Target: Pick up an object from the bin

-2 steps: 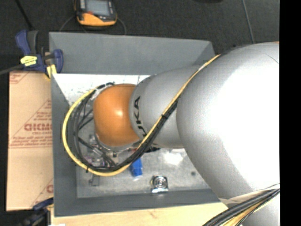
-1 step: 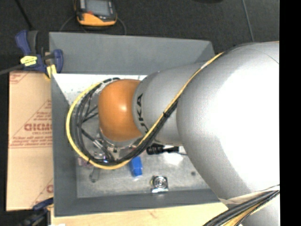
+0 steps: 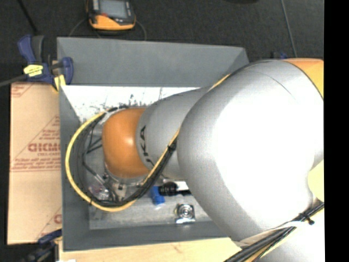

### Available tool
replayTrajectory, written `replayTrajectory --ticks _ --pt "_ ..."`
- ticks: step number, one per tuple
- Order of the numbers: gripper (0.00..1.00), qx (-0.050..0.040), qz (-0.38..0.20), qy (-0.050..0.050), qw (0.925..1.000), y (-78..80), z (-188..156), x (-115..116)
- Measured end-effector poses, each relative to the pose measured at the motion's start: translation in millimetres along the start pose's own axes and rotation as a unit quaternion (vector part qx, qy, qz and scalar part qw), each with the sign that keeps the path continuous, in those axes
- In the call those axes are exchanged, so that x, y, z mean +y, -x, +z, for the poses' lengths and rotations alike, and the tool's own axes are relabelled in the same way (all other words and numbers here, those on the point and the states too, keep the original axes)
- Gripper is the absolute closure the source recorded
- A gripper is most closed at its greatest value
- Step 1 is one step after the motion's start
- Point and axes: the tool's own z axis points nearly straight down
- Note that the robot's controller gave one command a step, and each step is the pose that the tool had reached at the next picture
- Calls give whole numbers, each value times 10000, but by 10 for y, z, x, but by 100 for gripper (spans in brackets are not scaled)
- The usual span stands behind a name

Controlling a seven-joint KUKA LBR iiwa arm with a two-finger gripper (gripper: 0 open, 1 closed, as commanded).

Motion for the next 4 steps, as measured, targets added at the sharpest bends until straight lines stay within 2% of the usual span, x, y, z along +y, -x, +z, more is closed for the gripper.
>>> replayTrajectory --ticks 1,2,4 --pt "0 -5 5 8 10000 11 -5 -2" --pt "100 -10 19 11 10000 16 -8 -3" --pt "100 -28 49 19 10000 54 -421 -8"
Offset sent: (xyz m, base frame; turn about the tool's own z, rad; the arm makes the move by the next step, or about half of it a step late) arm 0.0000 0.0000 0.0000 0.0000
